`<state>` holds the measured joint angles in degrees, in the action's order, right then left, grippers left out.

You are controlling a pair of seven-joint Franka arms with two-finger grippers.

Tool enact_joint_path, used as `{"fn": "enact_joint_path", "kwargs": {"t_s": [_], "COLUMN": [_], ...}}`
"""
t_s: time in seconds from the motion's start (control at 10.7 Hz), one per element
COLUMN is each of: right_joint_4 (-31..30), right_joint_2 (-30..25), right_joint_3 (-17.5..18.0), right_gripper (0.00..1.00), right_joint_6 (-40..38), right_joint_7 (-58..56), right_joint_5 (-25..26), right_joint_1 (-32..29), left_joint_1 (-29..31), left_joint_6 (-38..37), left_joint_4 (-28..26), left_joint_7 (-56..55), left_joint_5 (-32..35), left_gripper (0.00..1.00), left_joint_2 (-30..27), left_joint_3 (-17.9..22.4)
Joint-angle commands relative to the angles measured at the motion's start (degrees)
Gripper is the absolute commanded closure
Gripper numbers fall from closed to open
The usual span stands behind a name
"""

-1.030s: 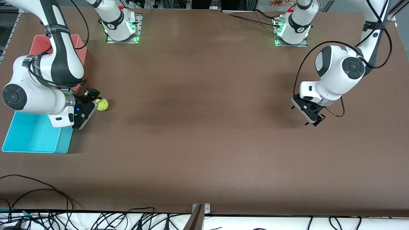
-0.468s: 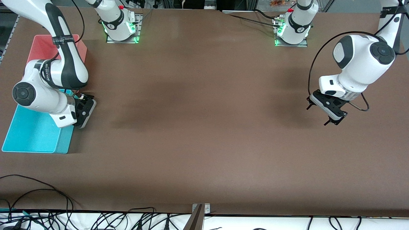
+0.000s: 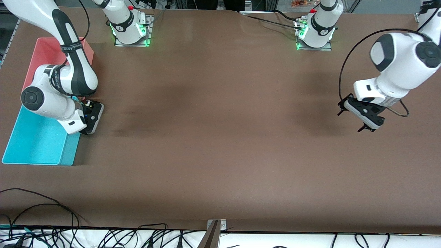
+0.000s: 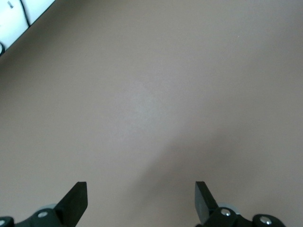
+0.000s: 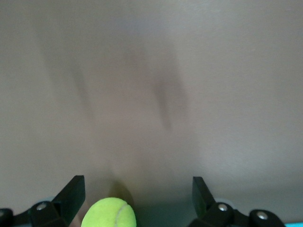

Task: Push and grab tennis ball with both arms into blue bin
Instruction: 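Grasp the ball with the right gripper while the left gripper returns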

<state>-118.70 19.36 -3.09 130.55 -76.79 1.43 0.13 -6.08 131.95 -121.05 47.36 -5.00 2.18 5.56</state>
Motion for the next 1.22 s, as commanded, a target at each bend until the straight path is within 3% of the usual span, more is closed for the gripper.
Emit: {"fn": "enact_joint_path", "kwargs": {"t_s": [0.0,0.19,0.37,0.56,1.12], "right_joint_4": [-3.46,-4.07,-6.88,-9.34,-13.65], "right_joint_2": [-0.81,-0.9,-1.51,-1.52,-1.6], "right_joint_3": [-0.94,-2.26,-3.32,-4.37,-4.55], "right_gripper": [0.0,0.0,0.0,0.0,0.0], "right_joint_6": [2.95,3.13,4.96,8.31,8.93], "right_joint_7": [-6.23,-13.45,-15.4,-17.68,-21.29], "right_joint_5": [0.94,0.85,0.85,0.76,0.5], "right_joint_1": [-0.22,-0.22,-0.3,-0.3,-2.68], "left_joint_1": [0.19,0.19,0.01,-0.25,0.19], "left_joint_6": [-14.48,-21.7,-26.72,-33.65,-45.02], "left_joint_4": [8.88,13.71,15.66,21.43,32.79], "left_joint_7": [-7.69,-15.07,-16.68,-18.08,-22.12], "left_joint_5": [-0.54,3.84,4.03,5.43,9.48], "left_gripper": [0.0,0.0,0.0,0.0,0.0], "left_joint_2": [-1.03,-1.21,-2.26,-2.35,-2.26], "left_joint_3": [1.47,0.95,0.42,0.42,-2.66]}}
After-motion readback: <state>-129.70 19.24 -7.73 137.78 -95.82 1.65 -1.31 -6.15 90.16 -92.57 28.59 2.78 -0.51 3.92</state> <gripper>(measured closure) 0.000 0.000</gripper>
